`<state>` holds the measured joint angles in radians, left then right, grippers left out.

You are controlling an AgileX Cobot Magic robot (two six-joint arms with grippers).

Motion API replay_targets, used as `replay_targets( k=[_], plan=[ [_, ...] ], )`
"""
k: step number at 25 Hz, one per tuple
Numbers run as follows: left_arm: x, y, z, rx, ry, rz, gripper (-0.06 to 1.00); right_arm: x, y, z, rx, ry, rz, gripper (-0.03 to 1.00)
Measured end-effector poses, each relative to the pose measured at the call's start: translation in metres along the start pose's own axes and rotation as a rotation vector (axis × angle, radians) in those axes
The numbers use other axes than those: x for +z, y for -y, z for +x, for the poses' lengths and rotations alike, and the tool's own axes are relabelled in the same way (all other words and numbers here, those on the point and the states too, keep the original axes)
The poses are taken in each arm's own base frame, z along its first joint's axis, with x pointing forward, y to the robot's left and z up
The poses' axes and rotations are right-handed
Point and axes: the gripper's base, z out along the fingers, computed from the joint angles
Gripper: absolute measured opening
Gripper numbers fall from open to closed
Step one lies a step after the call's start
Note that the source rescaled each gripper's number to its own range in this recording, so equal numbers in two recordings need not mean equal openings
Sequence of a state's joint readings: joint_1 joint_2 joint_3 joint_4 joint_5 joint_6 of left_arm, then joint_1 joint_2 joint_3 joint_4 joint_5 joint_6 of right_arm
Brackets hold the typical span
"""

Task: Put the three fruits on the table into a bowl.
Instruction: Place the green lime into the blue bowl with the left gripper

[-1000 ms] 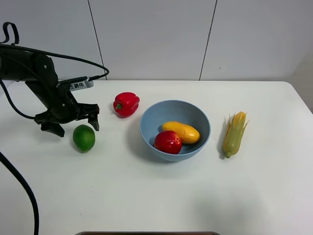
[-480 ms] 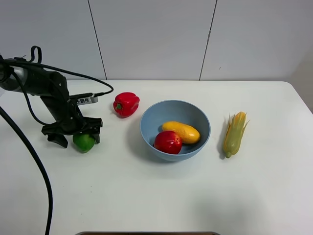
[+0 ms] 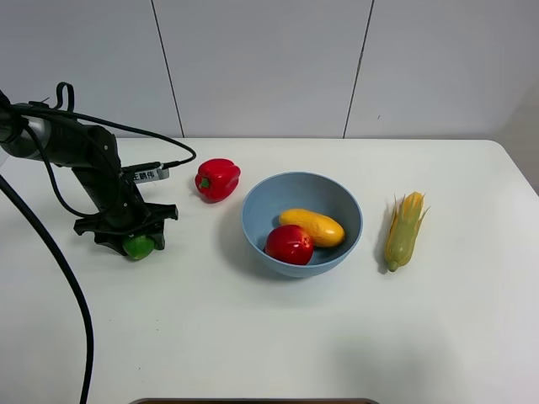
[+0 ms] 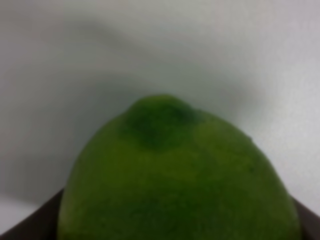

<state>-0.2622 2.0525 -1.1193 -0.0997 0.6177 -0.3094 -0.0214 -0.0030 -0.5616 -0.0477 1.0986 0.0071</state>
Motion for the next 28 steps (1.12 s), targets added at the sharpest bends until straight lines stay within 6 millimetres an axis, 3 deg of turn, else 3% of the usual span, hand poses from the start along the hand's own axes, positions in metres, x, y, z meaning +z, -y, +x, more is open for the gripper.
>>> replay_targets(
  k=[17,28],
  plan=[
    [-0.006,0.001,0.001,-0.005,-0.005,0.004,0.00,0.000,0.000,0.000,0.000,0.000,0.000,0.86],
    [-0.072,0.007,0.000,0.005,0.070,0.050,0.00,0.000,0.000,0.000,0.000,0.000,0.000,0.86]
  ],
)
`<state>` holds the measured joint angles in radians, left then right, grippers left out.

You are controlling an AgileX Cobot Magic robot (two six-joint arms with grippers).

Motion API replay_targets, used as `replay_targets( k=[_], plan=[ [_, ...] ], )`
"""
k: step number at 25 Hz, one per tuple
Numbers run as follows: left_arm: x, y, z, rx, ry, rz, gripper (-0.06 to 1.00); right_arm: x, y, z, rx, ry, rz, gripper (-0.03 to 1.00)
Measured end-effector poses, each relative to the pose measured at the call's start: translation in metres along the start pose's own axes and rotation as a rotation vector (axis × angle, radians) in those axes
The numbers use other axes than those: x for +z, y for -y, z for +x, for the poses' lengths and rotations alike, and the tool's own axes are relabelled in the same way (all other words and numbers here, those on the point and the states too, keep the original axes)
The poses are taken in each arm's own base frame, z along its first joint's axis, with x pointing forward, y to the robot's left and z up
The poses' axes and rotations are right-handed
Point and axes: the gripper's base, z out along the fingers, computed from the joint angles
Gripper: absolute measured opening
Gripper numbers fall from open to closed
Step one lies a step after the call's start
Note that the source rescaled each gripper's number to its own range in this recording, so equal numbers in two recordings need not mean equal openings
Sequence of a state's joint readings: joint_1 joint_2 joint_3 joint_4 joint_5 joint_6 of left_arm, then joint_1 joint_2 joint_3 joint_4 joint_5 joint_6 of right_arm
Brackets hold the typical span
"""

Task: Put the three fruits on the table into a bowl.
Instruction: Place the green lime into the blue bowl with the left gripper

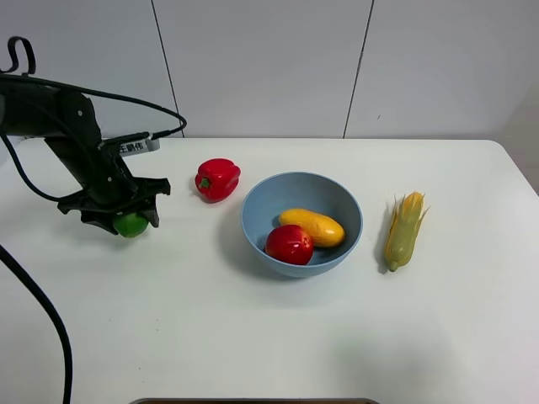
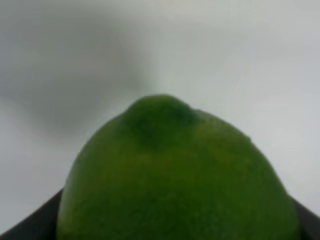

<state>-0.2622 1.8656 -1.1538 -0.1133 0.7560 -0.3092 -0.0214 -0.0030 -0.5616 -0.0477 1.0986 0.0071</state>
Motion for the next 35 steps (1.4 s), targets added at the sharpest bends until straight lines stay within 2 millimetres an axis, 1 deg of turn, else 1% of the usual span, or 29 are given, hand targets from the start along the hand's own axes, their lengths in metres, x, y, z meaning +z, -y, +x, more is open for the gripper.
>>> replay_targets(
  k=[4,9,13,18,22,25,27,30,35],
  plan=[
    [-0.030,0.014,-0.006,0.030,0.010,0.033,0.00,0.000,0.000,0.000,0.000,0.000,0.000,0.86],
    [-0.060,0.041,-0.014,0.093,0.058,0.077,0.00,0.000,0.000,0.000,0.000,0.000,0.000,0.86],
    [-0.078,0.073,-0.013,0.171,0.109,0.121,0.00,0.000,0.000,0.000,0.000,0.000,0.000,0.86],
    [-0.093,0.117,0.001,0.283,0.170,0.187,0.00,0.000,0.000,0.000,0.000,0.000,0.000,0.86],
    [-0.094,0.147,0.016,0.358,0.219,0.243,0.00,0.000,0.000,0.000,0.000,0.000,0.000,0.86],
    [-0.087,0.165,0.026,0.401,0.236,0.271,0.00,0.000,0.000,0.000,0.000,0.000,0.000,0.86],
    [-0.079,0.175,0.032,0.426,0.233,0.279,0.00,0.000,0.000,0.000,0.000,0.000,0.000,0.86],
    [-0.062,0.189,0.043,0.463,0.204,0.276,0.00,0.000,0.000,0.000,0.000,0.000,0.000,0.86],
    [-0.035,0.206,0.060,0.514,0.150,0.261,0.00,0.000,0.000,0.000,0.000,0.000,0.000,0.86]
  ],
)
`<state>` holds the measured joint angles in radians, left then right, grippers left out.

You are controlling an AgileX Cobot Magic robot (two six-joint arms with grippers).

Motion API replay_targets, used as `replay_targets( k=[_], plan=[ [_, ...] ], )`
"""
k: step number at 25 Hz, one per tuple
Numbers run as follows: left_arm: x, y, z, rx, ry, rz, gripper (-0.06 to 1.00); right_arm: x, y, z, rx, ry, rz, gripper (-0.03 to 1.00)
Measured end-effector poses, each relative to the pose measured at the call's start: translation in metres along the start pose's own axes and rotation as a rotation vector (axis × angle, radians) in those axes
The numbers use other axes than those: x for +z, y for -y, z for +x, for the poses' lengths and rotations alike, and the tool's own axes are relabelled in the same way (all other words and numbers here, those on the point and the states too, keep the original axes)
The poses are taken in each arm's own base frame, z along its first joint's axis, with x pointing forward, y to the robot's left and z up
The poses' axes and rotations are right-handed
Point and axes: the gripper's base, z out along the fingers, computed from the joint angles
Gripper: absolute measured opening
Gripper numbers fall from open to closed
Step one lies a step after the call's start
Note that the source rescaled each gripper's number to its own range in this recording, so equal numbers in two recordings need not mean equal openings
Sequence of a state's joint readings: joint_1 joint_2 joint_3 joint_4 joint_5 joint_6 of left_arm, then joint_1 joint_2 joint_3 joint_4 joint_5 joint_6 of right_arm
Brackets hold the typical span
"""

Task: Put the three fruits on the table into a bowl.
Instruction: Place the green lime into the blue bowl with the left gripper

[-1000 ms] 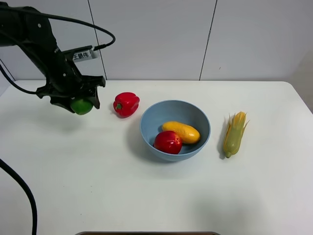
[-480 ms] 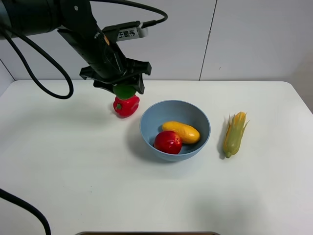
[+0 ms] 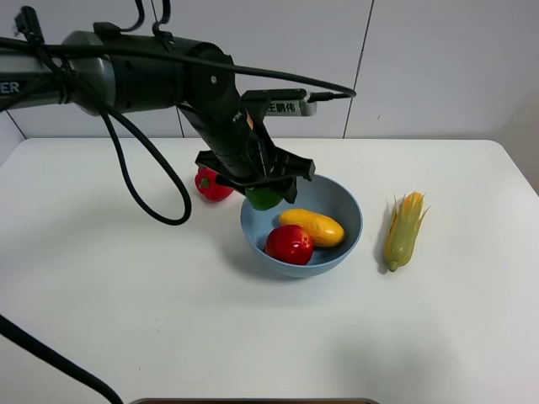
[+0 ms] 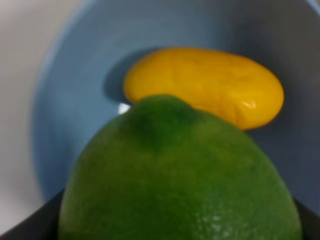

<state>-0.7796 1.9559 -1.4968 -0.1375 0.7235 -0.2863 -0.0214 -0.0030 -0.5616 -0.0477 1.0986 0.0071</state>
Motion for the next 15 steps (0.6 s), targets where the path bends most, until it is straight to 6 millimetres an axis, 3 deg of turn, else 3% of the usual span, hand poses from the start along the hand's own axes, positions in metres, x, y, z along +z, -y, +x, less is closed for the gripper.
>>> replay_targets(
  k=[5,15],
  plan=[
    [0.023,0.007,0.007,0.022,-0.021,0.000,0.00,0.000,0.000,0.000,0.000,0.000,0.000,0.86],
    [0.048,0.003,0.006,0.079,0.011,-0.018,0.00,0.000,0.000,0.000,0.000,0.000,0.000,0.86]
  ],
)
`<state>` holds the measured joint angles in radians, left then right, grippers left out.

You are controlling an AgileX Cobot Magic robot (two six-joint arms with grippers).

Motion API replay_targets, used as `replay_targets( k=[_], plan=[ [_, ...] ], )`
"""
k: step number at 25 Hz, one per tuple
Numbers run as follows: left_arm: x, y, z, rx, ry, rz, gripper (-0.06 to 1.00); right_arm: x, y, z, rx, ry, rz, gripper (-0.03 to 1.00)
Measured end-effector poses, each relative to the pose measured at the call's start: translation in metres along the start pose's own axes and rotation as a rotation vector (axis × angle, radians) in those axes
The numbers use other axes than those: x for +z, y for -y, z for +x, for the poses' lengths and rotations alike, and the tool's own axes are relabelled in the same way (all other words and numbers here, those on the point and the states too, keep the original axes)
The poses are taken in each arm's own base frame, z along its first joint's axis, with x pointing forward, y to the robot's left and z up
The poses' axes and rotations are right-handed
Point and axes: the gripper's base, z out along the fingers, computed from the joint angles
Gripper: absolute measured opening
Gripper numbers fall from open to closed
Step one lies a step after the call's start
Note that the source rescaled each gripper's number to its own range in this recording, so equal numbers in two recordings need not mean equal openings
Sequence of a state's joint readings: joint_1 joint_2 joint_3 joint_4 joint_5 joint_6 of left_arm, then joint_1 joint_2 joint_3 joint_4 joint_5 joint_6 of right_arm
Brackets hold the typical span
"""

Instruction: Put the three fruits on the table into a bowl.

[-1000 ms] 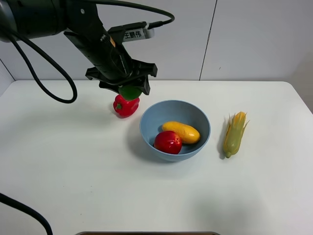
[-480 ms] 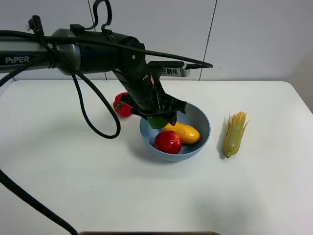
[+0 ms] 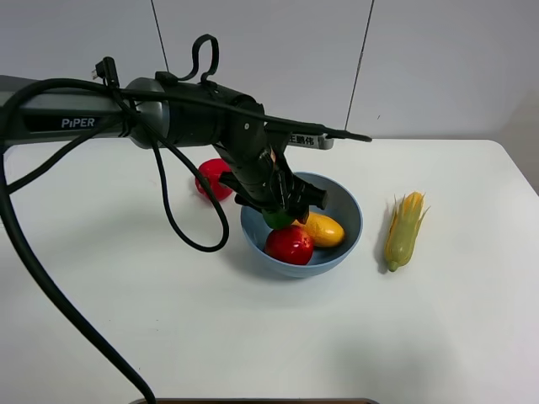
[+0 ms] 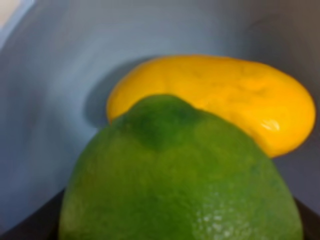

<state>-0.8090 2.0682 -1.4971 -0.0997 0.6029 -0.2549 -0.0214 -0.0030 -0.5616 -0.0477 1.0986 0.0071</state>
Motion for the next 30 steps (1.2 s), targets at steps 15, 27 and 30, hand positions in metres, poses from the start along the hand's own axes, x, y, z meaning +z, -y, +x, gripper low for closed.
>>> replay_targets(
  k=[15,27,30],
  plan=[
    [-0.032,0.000,-0.009,0.054,0.051,-0.006,0.98,0.000,0.000,0.000,0.000,0.000,0.000,0.86],
    [-0.144,-0.008,0.000,0.108,0.005,-0.079,0.98,0.000,0.000,0.000,0.000,0.000,0.000,0.86],
    [-0.171,-0.008,0.004,0.116,0.019,-0.087,0.98,0.000,0.000,0.000,0.000,0.000,0.000,0.86]
  ],
)
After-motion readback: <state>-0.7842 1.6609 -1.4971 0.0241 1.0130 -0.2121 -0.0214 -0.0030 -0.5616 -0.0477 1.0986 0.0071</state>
